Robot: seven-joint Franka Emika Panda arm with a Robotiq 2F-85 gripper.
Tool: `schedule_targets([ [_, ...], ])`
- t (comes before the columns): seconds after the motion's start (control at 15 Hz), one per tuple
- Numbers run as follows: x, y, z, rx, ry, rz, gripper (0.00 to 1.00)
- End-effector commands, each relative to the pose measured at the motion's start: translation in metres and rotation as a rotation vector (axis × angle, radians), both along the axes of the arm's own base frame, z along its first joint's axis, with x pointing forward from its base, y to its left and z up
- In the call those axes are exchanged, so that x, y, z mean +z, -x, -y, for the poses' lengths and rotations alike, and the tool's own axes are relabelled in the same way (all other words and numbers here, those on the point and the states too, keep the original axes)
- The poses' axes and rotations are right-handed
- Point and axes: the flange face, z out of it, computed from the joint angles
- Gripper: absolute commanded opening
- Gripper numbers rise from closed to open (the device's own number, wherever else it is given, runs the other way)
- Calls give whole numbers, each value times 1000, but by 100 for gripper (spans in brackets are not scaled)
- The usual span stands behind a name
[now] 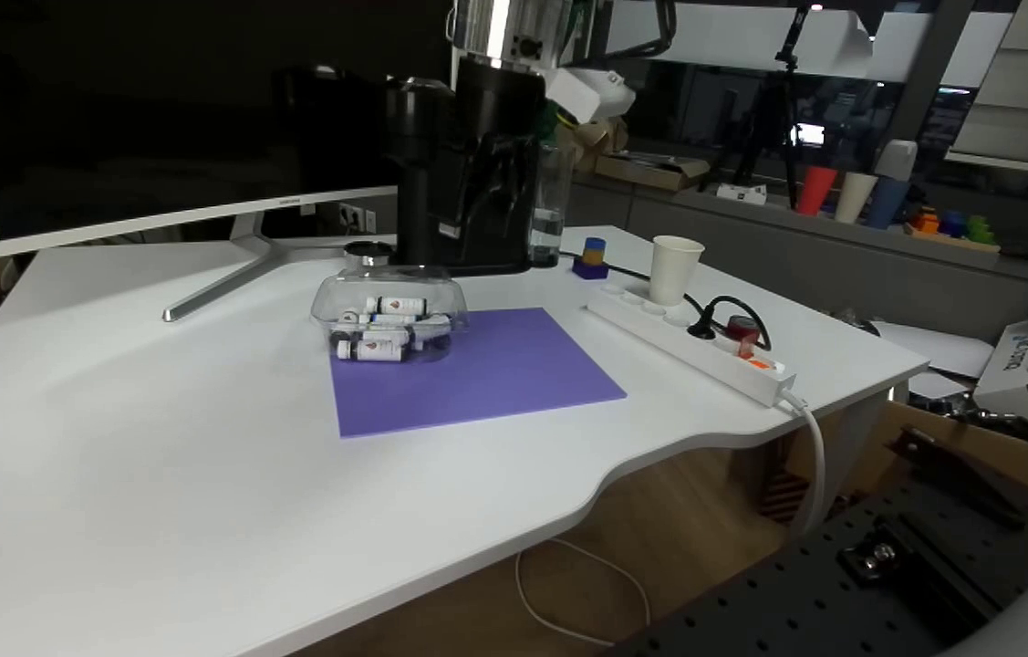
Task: Put one of the things in the clear container on the blue mat
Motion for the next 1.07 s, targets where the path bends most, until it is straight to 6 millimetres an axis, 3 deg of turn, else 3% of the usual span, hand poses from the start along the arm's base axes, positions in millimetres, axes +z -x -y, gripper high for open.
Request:
schedule_targets([
  [0.0,-45,-36,-5,-34,75,10,100],
  [0.27,-89,-73,-22,-132,113,-34,100],
  [0.4,-99,-94,-32,-176,92,-54,100],
  [0.73,-92,-137,-47,-239,42,-75,100],
  [1.0,-86,-163,-38,-302,82,-58,100],
])
